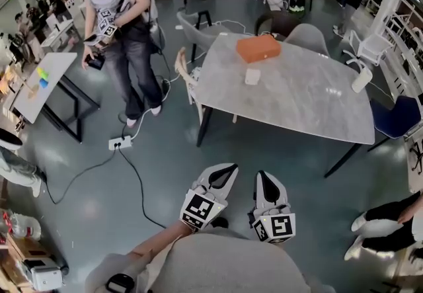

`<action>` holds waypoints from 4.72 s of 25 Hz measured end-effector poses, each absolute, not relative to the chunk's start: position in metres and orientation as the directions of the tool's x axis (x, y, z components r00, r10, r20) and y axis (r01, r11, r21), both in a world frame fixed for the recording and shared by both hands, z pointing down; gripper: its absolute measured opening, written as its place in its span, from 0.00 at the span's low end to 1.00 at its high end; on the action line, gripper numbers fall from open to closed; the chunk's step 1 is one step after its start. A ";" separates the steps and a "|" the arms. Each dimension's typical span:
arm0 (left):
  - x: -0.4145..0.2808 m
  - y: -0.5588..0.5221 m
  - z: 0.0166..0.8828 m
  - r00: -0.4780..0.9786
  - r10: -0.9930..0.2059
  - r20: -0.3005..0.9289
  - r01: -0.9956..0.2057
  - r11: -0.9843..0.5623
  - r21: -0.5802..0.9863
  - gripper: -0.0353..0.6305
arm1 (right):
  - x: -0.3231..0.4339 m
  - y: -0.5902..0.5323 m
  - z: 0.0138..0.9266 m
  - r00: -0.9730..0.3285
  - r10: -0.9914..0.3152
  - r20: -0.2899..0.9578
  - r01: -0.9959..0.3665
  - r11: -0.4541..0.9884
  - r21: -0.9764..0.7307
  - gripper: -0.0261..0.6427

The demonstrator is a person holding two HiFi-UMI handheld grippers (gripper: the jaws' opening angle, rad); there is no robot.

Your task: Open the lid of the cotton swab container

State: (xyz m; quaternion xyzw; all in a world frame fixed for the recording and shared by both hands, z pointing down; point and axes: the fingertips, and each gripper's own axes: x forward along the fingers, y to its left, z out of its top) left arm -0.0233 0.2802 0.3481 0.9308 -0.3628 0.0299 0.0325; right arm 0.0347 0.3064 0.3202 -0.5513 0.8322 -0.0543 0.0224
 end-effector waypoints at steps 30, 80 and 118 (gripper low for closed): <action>-0.017 0.244 0.348 0.705 -0.705 0.078 -0.709 -0.705 0.033 0.05 | 0.042 0.272 0.319 -0.429 -0.903 0.008 -0.898 0.426 -0.112 0.03; 0.025 -0.140 0.364 0.784 -0.612 0.106 -0.618 -0.785 0.039 0.05 | 0.084 -0.107 0.333 -0.307 -0.951 0.033 -0.946 0.302 -0.118 0.03; 0.021 -0.170 0.393 0.673 -0.712 0.202 -0.732 -0.680 0.042 0.08 | 0.126 -0.153 0.351 -0.397 -0.914 0.083 -0.917 0.390 -0.082 0.03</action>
